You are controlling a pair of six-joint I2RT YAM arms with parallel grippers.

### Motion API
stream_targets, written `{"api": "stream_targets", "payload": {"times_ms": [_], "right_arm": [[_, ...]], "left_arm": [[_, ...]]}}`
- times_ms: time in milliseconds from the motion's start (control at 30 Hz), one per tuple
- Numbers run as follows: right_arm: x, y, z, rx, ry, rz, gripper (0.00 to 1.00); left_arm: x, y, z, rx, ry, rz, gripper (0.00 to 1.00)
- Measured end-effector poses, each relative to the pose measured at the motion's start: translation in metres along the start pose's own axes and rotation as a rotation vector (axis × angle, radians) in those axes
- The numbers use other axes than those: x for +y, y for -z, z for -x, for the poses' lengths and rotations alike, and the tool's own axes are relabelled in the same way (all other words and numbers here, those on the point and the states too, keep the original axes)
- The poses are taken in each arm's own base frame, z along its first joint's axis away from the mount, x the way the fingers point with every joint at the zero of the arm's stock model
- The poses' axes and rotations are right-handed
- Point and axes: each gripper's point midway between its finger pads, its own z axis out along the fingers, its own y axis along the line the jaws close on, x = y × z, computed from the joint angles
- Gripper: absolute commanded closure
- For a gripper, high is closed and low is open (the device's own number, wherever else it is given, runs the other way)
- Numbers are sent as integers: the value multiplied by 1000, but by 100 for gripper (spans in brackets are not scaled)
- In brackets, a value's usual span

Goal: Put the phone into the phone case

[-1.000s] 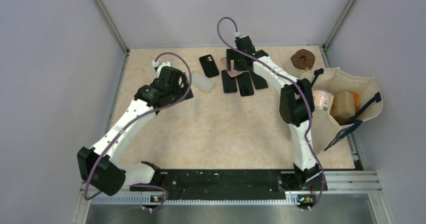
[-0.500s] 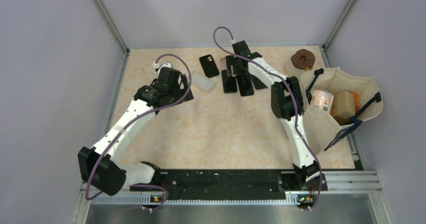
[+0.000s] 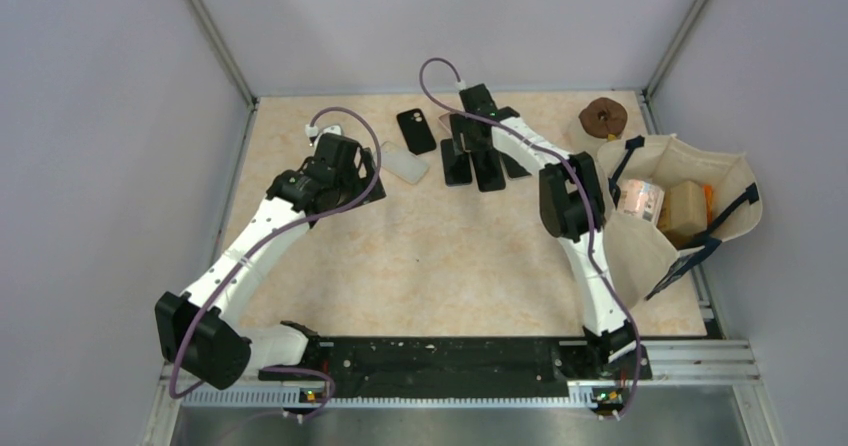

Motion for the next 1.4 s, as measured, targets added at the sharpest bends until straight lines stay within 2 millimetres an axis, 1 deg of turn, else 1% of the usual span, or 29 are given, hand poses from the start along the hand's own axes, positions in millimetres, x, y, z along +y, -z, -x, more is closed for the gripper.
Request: {"api": "stream_targets", "payload": {"times_ms": [133, 233, 433, 600, 800, 900, 1000, 1133, 1200, 1300, 1333, 1400], "right_arm": [[9, 2, 4, -24, 80, 5, 27], [16, 4, 8, -39, 125, 21, 30], [24, 8, 34, -108, 156, 52, 36], [31, 8, 37, -119, 155, 84, 38], [40, 5, 36, -123, 155, 134, 48], [43, -1, 29, -107, 155, 148, 56], [45, -11, 18, -82, 152, 155, 64], [46, -14, 21, -96, 142, 157, 75], [46, -14, 21, -97, 135, 158, 83], [48, -15, 19, -95, 123, 163, 98], [50, -15, 19, -95, 117, 167, 100], [51, -15, 19, -98, 115, 169, 100]], "left_arm": [[0, -2, -1, 6, -1, 3, 5], [1, -4, -2, 13, -2, 8, 5], [2, -5, -3, 18, -8, 13, 5], [4, -7, -6, 32, -18, 23, 5], [5, -7, -7, 35, -26, 26, 6], [5, -7, -7, 36, -27, 27, 6], [5, -7, -7, 36, -27, 28, 6], [6, -7, -8, 39, -28, 30, 6], [6, -7, -8, 41, -28, 32, 6], [7, -7, -9, 42, -28, 33, 6], [7, -7, -9, 43, -28, 34, 6], [8, -7, -9, 44, -28, 37, 6]]}}
